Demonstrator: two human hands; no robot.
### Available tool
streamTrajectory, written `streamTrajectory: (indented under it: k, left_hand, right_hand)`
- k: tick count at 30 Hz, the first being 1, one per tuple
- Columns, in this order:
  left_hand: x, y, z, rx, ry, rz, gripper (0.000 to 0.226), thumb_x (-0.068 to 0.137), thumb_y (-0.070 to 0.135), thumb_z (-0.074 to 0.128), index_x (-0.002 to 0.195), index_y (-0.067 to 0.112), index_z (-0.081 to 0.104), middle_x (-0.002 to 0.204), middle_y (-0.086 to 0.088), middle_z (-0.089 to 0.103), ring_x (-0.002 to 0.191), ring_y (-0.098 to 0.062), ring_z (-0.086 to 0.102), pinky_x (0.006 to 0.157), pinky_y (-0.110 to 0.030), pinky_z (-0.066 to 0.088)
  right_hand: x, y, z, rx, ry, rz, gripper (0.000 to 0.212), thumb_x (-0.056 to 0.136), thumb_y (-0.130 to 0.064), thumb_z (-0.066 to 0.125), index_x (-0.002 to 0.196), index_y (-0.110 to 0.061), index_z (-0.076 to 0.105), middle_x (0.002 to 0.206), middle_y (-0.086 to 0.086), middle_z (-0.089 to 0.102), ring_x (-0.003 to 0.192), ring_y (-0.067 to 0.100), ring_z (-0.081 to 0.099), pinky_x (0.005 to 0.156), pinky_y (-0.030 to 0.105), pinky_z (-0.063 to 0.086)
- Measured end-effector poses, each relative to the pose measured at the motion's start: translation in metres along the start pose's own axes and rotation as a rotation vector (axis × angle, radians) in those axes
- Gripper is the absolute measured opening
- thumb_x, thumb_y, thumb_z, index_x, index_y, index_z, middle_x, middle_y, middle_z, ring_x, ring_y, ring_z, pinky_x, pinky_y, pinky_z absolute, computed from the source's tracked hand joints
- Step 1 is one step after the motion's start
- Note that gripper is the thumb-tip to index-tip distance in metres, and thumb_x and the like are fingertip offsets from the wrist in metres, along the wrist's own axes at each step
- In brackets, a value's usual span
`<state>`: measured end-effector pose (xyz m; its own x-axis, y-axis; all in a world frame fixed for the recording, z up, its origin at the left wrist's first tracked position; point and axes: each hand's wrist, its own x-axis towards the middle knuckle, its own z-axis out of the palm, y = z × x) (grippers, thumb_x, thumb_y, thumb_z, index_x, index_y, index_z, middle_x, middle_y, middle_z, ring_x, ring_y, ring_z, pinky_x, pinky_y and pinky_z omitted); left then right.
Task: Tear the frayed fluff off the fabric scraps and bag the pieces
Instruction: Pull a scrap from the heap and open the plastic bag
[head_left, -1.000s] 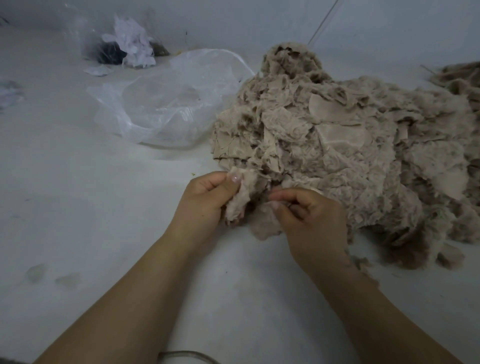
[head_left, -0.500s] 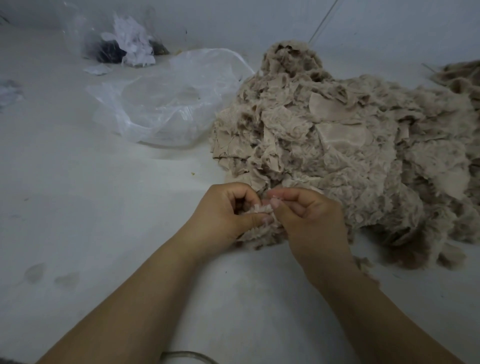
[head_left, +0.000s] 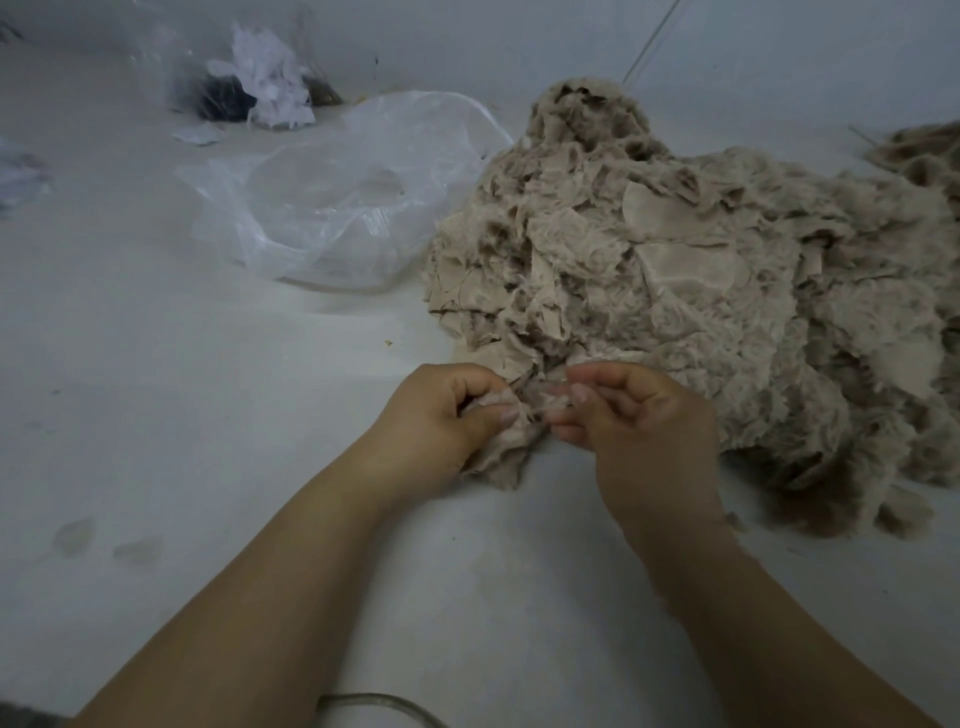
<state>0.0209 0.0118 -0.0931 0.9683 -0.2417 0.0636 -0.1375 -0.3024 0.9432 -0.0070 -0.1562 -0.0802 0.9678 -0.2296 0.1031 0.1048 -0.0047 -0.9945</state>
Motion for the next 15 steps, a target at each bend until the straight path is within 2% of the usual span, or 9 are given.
streamTrajectory:
  k: [2, 3, 4, 6, 7, 9, 12, 14, 15]
  left_hand:
    - [0.001, 0.000, -0.003, -0.118, 0.091, -0.017, 0.027, 0.092, 0.003, 0.063, 0.069, 0.016, 0.065, 0.059, 0.001, 0.053, 0.052, -0.010, 0.045, 0.052, -0.022, 0.036]
    - [0.000, 0.001, -0.004, -0.205, 0.120, -0.013, 0.026, 0.092, 0.002, 0.062, 0.069, 0.013, 0.063, 0.061, -0.006, 0.052, 0.054, -0.015, 0.044, 0.052, -0.024, 0.035]
    - [0.000, 0.001, -0.004, -0.294, 0.140, -0.007, 0.023, 0.092, 0.001, 0.061, 0.071, 0.008, 0.061, 0.065, -0.011, 0.050, 0.058, -0.018, 0.043, 0.054, -0.027, 0.034]
    - [-0.001, 0.003, -0.004, -0.415, 0.158, 0.002, 0.018, 0.092, 0.000, 0.060, 0.074, 0.004, 0.063, 0.068, -0.016, 0.055, 0.060, -0.023, 0.047, 0.055, -0.029, 0.037]
    - [-0.002, 0.004, -0.002, -0.434, 0.152, 0.005, 0.018, 0.092, -0.001, 0.059, 0.076, 0.005, 0.064, 0.066, -0.015, 0.060, 0.057, -0.022, 0.052, 0.053, -0.025, 0.041]
    - [-0.003, 0.005, 0.000, -0.433, 0.117, 0.017, 0.018, 0.093, -0.001, 0.058, 0.078, 0.006, 0.065, 0.062, -0.005, 0.066, 0.050, -0.012, 0.058, 0.047, -0.019, 0.045]
    - [-0.003, 0.003, 0.002, -0.393, 0.093, 0.049, 0.019, 0.093, -0.001, 0.060, 0.078, 0.009, 0.067, 0.065, -0.004, 0.069, 0.054, -0.010, 0.062, 0.050, -0.020, 0.048]
    - [-0.004, 0.004, 0.002, -0.388, 0.069, 0.069, 0.016, 0.090, 0.003, 0.064, 0.079, 0.012, 0.070, 0.069, -0.006, 0.071, 0.057, -0.013, 0.064, 0.052, -0.022, 0.051]
    - [-0.004, 0.004, 0.003, -0.398, 0.048, 0.063, 0.013, 0.088, 0.006, 0.066, 0.079, 0.013, 0.071, 0.070, -0.007, 0.072, 0.057, -0.015, 0.064, 0.051, -0.024, 0.052]
  right_hand:
    - [0.003, -0.002, -0.007, -0.021, 0.022, -0.039, 0.026, 0.093, 0.005, 0.059, 0.083, -0.016, 0.069, 0.070, -0.002, 0.074, 0.061, 0.009, 0.070, 0.058, 0.016, 0.054]
    - [0.005, -0.003, -0.012, -0.042, -0.055, -0.023, 0.026, 0.092, 0.005, 0.060, 0.081, -0.016, 0.071, 0.070, 0.000, 0.074, 0.060, 0.010, 0.070, 0.057, 0.017, 0.054]
    - [0.004, -0.006, -0.018, -0.078, -0.245, 0.038, 0.024, 0.091, 0.004, 0.063, 0.080, -0.015, 0.074, 0.071, 0.002, 0.075, 0.060, 0.012, 0.070, 0.057, 0.019, 0.054]
    - [-0.002, -0.011, -0.023, -0.239, -0.803, 0.242, 0.010, 0.087, -0.012, 0.072, 0.090, -0.020, 0.077, 0.077, 0.007, 0.076, 0.065, 0.018, 0.072, 0.056, 0.024, 0.056]
    - [-0.005, -0.010, -0.024, -0.312, -0.955, 0.314, 0.010, 0.085, -0.022, 0.074, 0.094, -0.025, 0.077, 0.078, 0.008, 0.076, 0.067, 0.020, 0.073, 0.055, 0.025, 0.056]
    - [-0.004, -0.006, -0.020, -0.344, -0.845, 0.315, 0.005, 0.087, -0.027, 0.072, 0.090, -0.028, 0.077, 0.078, 0.006, 0.076, 0.062, 0.021, 0.073, 0.048, 0.024, 0.054]
    - [0.003, -0.002, -0.013, -0.164, -0.396, 0.268, 0.016, 0.083, -0.029, 0.075, 0.084, -0.013, 0.070, 0.075, 0.007, 0.075, 0.056, 0.021, 0.071, 0.045, 0.026, 0.053]
    - [0.003, 0.001, -0.008, -0.065, -0.358, 0.252, 0.038, 0.068, -0.039, 0.079, 0.097, -0.018, 0.065, 0.083, 0.003, 0.076, 0.072, 0.017, 0.074, 0.056, 0.030, 0.058]
    - [0.001, 0.004, -0.005, -0.052, -0.386, 0.232, 0.043, 0.068, -0.033, 0.080, 0.104, -0.020, 0.063, 0.091, 0.000, 0.076, 0.081, 0.014, 0.074, 0.062, 0.029, 0.059]
